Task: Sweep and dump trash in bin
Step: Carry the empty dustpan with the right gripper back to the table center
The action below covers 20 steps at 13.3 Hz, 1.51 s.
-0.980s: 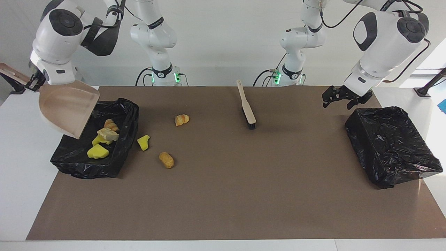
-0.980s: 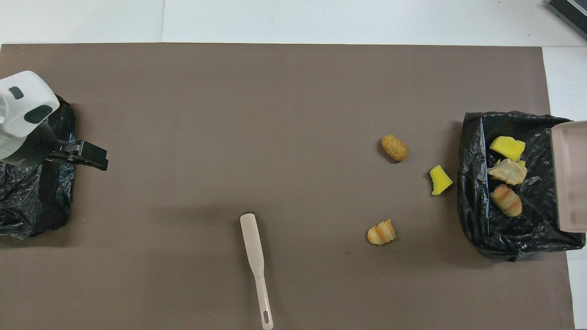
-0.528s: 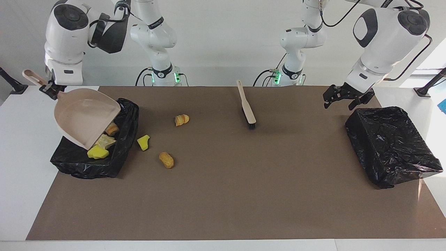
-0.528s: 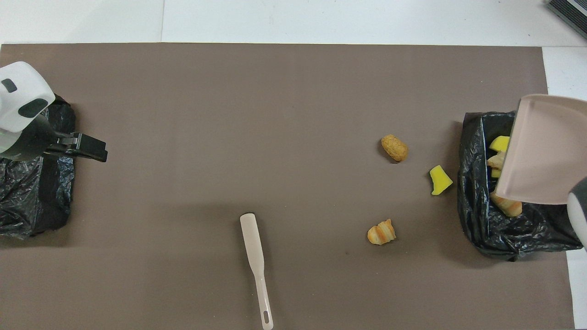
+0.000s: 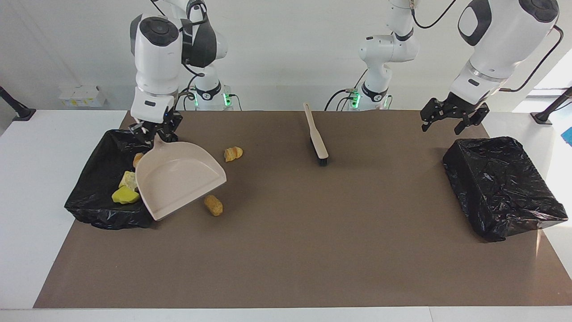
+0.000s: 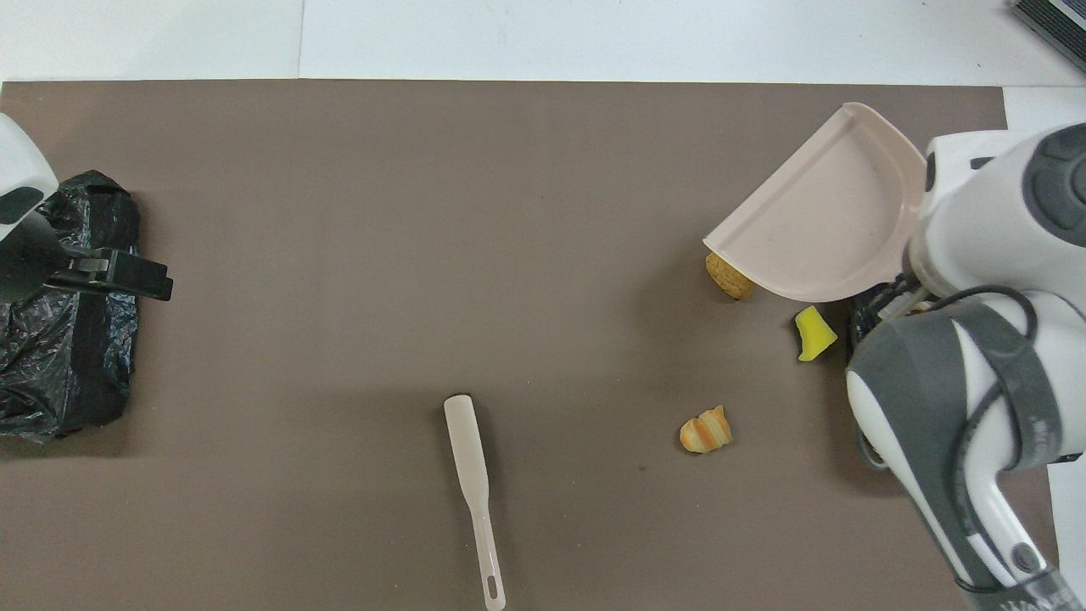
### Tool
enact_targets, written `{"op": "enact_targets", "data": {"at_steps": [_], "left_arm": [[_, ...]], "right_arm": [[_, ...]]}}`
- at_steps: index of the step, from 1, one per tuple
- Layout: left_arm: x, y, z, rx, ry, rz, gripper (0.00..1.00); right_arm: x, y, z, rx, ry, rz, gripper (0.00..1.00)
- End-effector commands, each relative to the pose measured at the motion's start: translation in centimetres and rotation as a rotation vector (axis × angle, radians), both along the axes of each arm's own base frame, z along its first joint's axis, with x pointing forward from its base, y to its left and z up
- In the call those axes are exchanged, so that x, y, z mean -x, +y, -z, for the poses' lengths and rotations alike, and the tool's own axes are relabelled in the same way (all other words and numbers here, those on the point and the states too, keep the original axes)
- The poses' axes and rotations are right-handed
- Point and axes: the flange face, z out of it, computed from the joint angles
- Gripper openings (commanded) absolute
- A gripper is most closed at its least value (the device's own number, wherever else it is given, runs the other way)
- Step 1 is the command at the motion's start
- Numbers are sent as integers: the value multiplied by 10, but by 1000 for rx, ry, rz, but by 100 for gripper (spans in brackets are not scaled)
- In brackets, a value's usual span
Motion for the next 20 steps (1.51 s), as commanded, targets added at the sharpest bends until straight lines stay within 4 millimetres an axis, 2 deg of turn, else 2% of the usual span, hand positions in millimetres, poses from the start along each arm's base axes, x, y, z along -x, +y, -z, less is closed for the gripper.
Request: {"op": "enact_targets", "data": {"at_steps": [1,2,4,6,9,11,12,13,14,18,20], "left_arm": [[12,-1,-1,-20,20,18,100],[13,-2,-1,-23,23,23,100],[20,-1,1,-29,65,26,100],[22,-6,0,-29,70,27,100],[19,8,-13,-24,31,-2,100],[19,16,-13,-23,31,-16,100],[19,16,-13,-23,30,-16,100],[19,16,-13,-23,30,-16,100],[19,16,-13,-23,31,-16,100],[19,16,-13,-23,31,-16,100],[19,16,-13,-23,30,-16,100]], "right_arm": [[-39,52,26,-108,4,221,0],[-41,83,39,-153,23,312,0],[-45,132,49,-218,11,424,0],[-42,197,72,-218,-2,496,0],[-40,275,107,-227,-21,562,0],[-42,305,116,-255,-33,601,0],[-45,319,127,-265,-27,623,0],[-42,335,128,-281,-31,622,0],[-40,349,140,-287,-34,626,0],[-32,380,149,-373,-10,639,0],[-22,398,164,-386,11,640,0]]}}
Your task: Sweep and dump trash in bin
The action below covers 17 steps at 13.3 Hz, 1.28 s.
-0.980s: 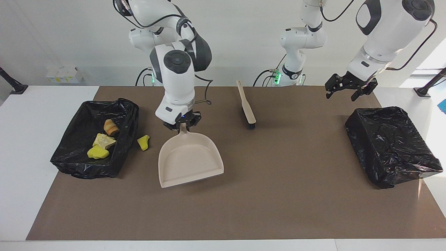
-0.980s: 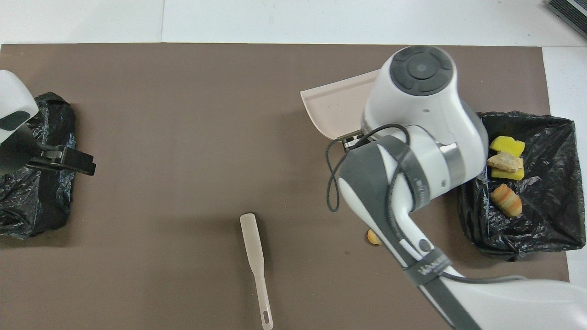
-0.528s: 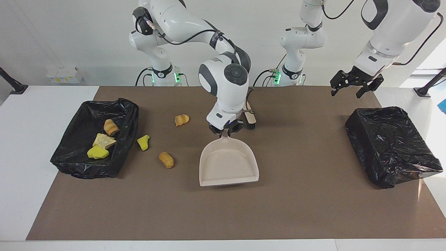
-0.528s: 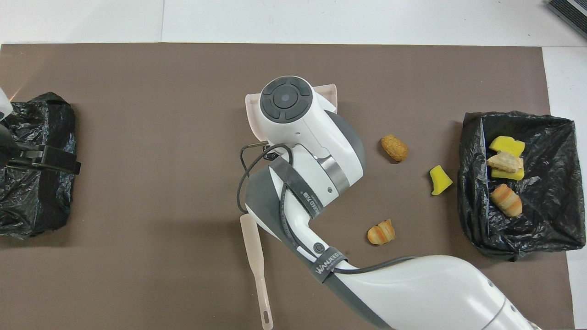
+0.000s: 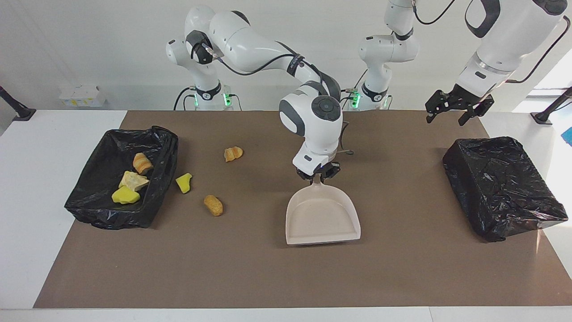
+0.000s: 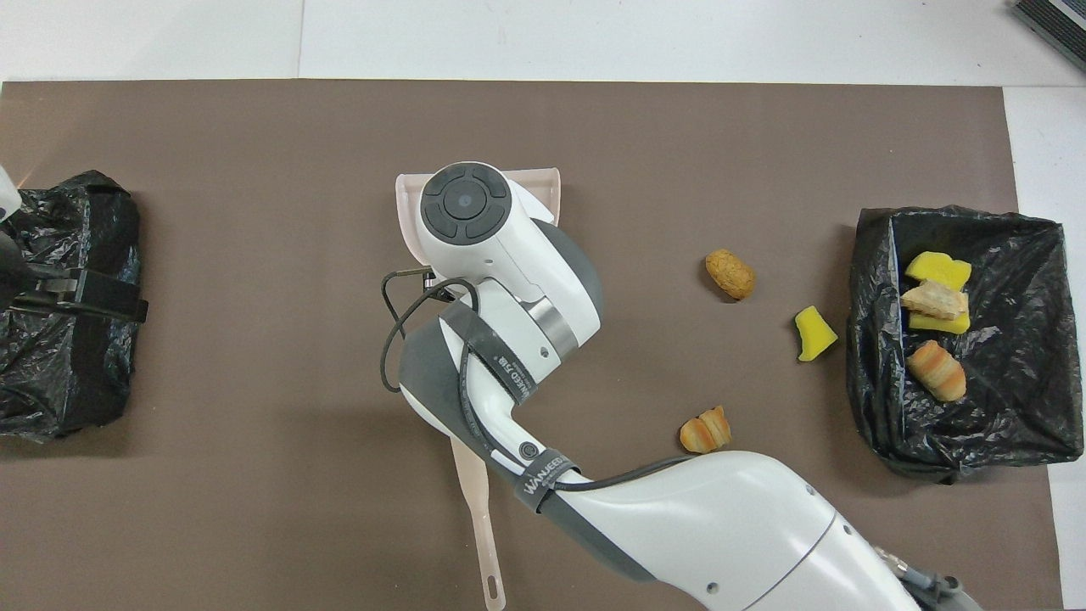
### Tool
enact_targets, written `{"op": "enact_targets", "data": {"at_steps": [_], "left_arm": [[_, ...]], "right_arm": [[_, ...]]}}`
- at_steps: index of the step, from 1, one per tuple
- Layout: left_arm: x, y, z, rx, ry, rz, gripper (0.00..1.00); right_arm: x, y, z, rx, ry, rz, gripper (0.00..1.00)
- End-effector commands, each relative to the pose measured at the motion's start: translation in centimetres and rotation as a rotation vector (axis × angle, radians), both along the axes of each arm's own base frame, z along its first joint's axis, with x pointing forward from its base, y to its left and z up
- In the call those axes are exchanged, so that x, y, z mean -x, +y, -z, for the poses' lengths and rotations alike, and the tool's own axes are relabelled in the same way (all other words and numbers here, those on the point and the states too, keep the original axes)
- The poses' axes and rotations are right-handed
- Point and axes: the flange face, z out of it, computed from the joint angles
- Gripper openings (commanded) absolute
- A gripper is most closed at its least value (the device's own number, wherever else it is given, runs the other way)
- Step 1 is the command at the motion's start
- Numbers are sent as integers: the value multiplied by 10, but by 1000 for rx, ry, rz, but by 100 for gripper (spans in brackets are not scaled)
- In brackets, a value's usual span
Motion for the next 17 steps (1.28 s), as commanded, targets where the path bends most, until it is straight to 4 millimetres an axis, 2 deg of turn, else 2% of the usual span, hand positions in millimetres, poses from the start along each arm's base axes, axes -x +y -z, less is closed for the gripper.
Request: {"op": "enact_targets", "data": {"at_steps": [1,6,12,14,16,17], "left_arm": [[4,1,-3,-18,-7,6,100],[4,0,-3,-18,-9,9,100],[4,1,-3,-18,-7,6,100],[4,1,-3,-18,-7,6,100],[4,1,-3,-18,-7,6,100],[4,1,-3,-18,-7,6,100]], "right_arm": [[3,17,6,-49,15,28,0],[0,19,15,-58,7,21,0],[8,23,27,-51,34,-2,0],[6,21,26,-51,35,-6,0],[7,21,25,-45,30,-25,6],[5,17,18,-43,24,-50,5]]}}
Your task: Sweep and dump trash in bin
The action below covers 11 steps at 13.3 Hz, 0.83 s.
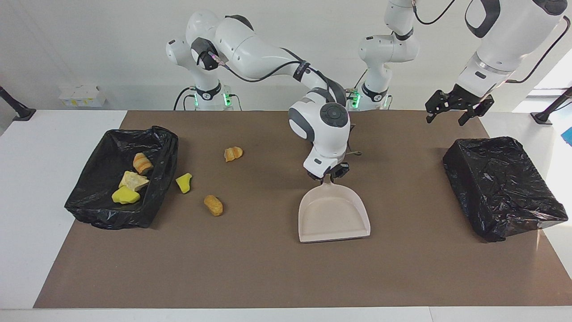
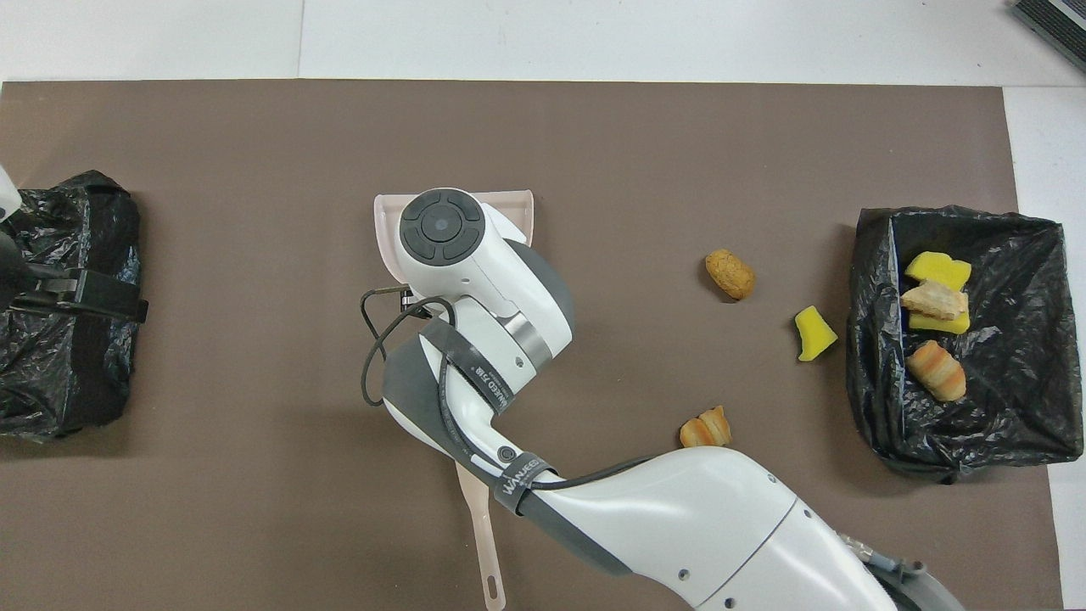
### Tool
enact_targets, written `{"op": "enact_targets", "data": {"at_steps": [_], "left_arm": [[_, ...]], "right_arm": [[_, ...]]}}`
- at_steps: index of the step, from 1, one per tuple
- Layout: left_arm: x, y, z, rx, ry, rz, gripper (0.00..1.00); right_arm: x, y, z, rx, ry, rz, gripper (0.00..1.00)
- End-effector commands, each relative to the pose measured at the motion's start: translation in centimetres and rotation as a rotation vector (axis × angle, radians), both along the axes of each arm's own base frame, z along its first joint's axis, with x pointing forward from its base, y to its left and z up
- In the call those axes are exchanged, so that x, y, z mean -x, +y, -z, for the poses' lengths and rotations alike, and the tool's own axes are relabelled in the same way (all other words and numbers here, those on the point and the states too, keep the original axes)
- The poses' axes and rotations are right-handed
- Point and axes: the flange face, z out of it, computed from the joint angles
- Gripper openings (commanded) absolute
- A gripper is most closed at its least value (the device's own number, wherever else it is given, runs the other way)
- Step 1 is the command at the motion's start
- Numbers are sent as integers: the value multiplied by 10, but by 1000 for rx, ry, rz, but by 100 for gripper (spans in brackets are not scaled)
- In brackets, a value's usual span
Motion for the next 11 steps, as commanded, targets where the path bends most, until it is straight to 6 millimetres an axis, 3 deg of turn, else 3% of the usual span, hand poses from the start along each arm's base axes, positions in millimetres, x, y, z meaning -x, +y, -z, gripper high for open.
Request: {"op": "enact_targets", "data": {"at_steps": [1,3,7,11], "left_arm": [[4,1,-3,-18,-7,6,100],[4,1,-3,-18,-7,6,100],[4,1,-3,-18,-7,6,100],[4,0,-3,-18,-8,7,100]], "right_arm": [[-4,-7,-17,-12,-3,-55,6],[-6,-11,-28,-17,-13,-56,10],[-4,-7,-28,-26,-22,-47,1],[-7,-10,-26,-34,-3,42,1]]}}
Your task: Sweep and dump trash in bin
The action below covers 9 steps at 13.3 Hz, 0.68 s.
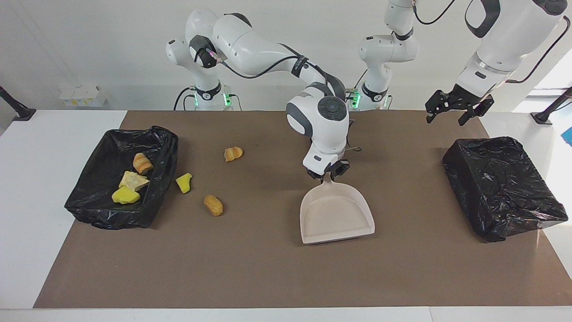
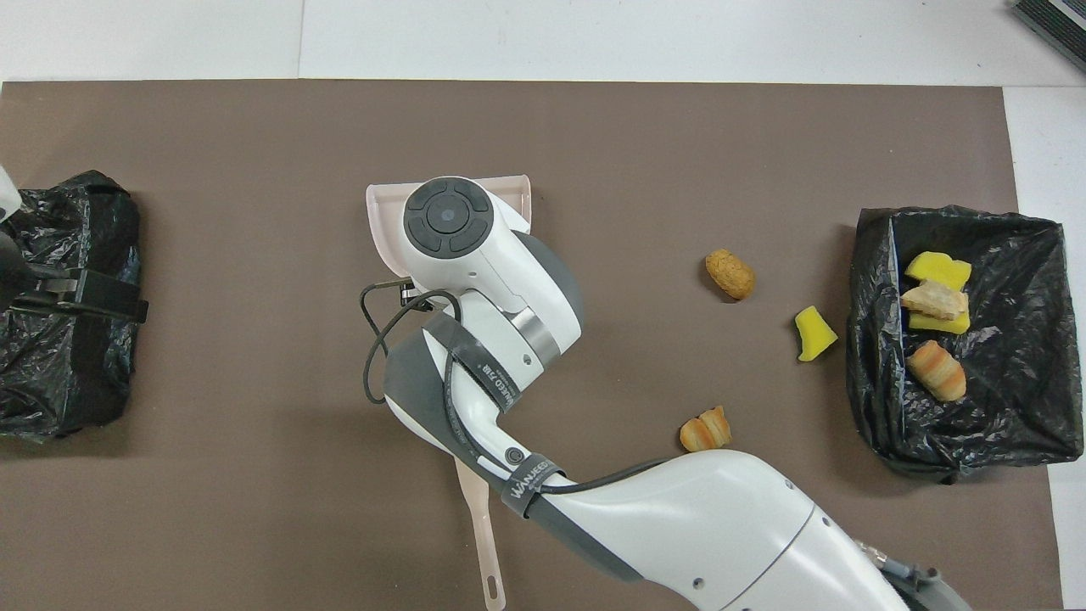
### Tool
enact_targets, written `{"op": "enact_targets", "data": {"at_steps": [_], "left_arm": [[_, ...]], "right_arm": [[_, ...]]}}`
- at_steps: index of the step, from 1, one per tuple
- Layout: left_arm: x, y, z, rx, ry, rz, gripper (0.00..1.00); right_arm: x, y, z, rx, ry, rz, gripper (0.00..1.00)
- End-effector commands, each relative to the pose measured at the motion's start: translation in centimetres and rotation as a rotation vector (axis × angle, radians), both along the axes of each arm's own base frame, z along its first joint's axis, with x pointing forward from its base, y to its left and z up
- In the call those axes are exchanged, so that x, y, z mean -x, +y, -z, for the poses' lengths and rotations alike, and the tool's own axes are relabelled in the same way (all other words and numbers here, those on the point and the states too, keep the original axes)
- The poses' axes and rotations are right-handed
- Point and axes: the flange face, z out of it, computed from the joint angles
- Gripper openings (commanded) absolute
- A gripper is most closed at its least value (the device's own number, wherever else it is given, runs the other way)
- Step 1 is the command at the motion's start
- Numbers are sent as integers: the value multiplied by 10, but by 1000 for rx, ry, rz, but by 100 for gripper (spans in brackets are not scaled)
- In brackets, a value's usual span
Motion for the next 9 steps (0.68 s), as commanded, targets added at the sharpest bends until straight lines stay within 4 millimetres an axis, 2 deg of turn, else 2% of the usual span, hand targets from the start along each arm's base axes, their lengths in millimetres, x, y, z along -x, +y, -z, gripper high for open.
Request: {"op": "enact_targets", "data": {"at_steps": [1,4,6,9], "left_arm": [[4,1,-3,-18,-7,5,100],[4,1,-3,-18,-7,5,100],[4,1,-3,-18,-8,5,100],[4,1,-3,-18,-7,5,100]], "right_arm": [[-1,-4,-1,-18,30,78,1],[-3,-5,7,-41,46,93,3],[2,-6,25,-35,48,79,7],[0,-10,26,-25,43,78,13]]}}
